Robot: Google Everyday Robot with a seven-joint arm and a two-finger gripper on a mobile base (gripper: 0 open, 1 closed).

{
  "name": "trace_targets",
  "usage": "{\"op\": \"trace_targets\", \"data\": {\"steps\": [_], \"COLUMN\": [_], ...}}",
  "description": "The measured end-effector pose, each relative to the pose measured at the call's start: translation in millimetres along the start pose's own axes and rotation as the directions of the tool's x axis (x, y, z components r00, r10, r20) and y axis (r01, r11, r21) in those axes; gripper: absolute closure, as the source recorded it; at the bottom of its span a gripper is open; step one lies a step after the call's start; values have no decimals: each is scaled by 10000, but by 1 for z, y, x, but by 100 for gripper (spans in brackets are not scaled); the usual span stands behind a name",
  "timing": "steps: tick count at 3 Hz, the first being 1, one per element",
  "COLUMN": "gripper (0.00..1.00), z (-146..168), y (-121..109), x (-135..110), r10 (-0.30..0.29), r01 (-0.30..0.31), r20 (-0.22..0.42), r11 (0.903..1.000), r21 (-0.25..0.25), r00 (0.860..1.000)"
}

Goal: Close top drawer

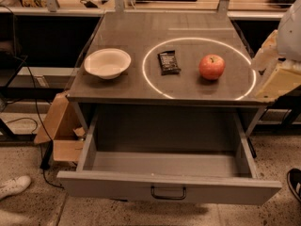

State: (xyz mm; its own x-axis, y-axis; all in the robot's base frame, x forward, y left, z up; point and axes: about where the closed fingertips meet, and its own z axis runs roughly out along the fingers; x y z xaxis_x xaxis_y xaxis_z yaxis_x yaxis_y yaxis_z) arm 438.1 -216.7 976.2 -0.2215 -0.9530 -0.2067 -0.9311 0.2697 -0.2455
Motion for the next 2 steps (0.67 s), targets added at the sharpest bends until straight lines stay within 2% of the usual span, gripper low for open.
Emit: {"op": "trace_targets", "data": {"steps": [1,2], "gripper": [81,100], "z": [0,0], "y": [0,0], "x": [0,0], "r10": [0,1], "r01": [0,-1], "r20": [0,0], "r11": [10000,10000], "r21": [0,1], "r00": [10000,10000]}}
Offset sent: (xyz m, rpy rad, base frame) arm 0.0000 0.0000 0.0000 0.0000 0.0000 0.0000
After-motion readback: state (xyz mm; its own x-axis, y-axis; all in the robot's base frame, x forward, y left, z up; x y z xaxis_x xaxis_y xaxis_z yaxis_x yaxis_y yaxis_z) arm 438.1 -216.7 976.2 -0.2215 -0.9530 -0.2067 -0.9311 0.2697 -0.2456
